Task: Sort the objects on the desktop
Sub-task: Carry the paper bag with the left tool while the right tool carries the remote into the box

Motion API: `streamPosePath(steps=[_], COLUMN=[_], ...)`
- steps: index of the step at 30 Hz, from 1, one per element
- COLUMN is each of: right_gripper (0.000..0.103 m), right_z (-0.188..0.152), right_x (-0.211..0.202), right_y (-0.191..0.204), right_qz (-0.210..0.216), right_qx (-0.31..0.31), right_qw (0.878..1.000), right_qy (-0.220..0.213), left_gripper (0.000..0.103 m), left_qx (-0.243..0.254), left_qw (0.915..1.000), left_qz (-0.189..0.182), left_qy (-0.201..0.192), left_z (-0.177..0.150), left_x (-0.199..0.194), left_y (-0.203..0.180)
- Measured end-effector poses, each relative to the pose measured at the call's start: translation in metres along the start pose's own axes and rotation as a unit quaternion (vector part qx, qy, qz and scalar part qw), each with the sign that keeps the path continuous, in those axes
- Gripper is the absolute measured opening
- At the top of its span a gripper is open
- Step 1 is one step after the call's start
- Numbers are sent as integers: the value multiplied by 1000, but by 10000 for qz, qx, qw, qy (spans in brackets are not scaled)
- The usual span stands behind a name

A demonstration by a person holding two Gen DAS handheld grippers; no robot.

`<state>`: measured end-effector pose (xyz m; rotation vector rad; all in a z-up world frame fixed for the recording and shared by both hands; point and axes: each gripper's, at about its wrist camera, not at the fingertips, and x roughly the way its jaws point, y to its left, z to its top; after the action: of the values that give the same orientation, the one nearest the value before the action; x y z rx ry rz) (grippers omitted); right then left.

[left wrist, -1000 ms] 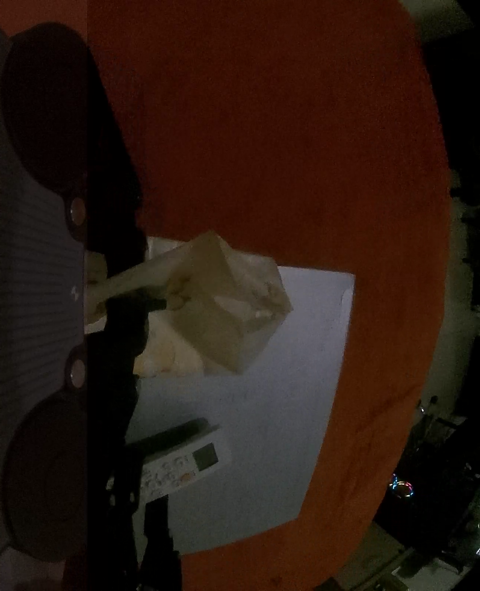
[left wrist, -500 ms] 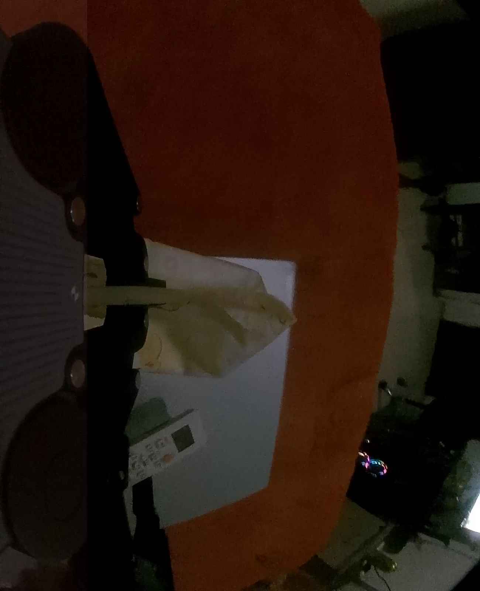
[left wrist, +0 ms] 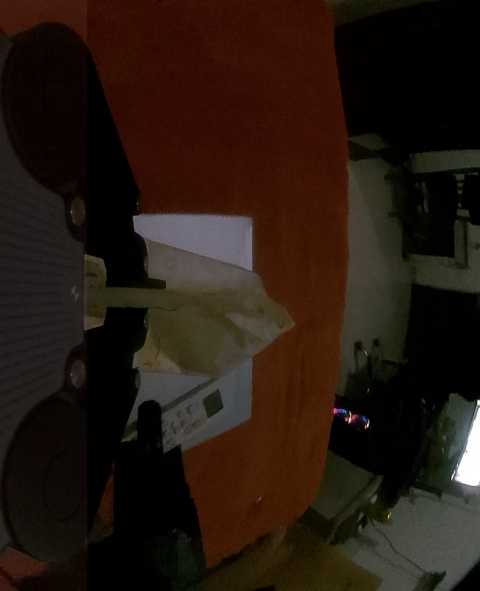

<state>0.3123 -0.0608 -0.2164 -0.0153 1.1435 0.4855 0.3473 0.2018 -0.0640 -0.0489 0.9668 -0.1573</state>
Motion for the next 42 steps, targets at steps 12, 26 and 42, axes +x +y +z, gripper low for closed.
streamPosePath(steps=[12,26,42], right_gripper=[50,50,49], right_z=[-66,-133,-168], right_x=[-55,-60,23], right_y=[-5,-22,-25], right_qz=[296,460,-182], right_qx=[-129,245,261], right_qw=[9995,9978,9939], right_qy=[2,404,1054], left_gripper=[0,0,0], left_qx=[331,167,-257], left_qw=[9989,9975,9930], left_qz=[-310,-350,420], left_qy=[80,589,1070], left_z=[-55,-120,-156], left_x=[-47,-42,17], left_y=[-32,-40,-27])
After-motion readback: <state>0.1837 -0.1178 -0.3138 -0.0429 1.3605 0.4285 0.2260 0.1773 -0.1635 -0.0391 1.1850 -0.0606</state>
